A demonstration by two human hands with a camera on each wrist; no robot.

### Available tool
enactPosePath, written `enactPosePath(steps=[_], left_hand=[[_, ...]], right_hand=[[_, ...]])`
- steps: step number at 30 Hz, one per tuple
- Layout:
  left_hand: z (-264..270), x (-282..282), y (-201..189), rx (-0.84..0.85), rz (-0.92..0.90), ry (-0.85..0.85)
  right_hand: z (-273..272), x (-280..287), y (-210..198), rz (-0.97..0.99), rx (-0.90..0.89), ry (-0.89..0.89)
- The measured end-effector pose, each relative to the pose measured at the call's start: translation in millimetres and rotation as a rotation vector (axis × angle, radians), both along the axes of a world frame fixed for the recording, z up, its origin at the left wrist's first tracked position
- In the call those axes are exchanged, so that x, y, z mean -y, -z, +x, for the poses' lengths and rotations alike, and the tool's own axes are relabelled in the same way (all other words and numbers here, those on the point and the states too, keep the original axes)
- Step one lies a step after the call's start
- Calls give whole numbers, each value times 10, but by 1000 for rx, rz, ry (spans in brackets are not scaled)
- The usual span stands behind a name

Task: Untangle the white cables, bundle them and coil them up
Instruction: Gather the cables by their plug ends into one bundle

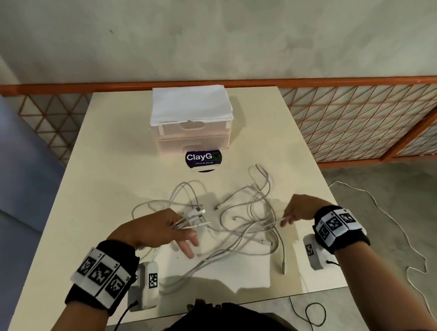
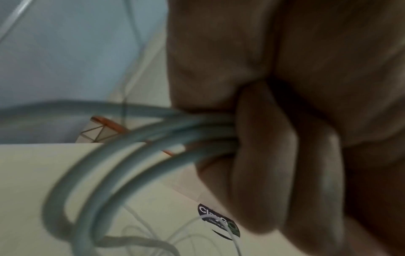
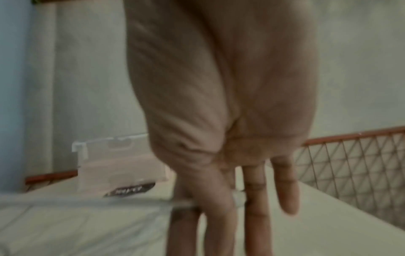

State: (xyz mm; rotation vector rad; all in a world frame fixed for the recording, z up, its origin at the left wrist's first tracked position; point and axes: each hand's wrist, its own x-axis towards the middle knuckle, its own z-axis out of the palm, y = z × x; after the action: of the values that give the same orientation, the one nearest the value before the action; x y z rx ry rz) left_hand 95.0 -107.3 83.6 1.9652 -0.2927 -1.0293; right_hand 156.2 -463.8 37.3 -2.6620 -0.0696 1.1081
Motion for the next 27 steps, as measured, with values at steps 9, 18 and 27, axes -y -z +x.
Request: enactPosePath(steps=[9, 18, 27], left_hand=[[-21, -8, -95, -88, 38, -83], [-41, -99, -137, 78, -43, -376], [41, -132, -242, 10, -137, -346]], right_hand=[[-50, -394, 137, -276, 418, 29], [26, -999, 700, 87, 337, -133], [670, -782, -434, 796, 699, 376]])
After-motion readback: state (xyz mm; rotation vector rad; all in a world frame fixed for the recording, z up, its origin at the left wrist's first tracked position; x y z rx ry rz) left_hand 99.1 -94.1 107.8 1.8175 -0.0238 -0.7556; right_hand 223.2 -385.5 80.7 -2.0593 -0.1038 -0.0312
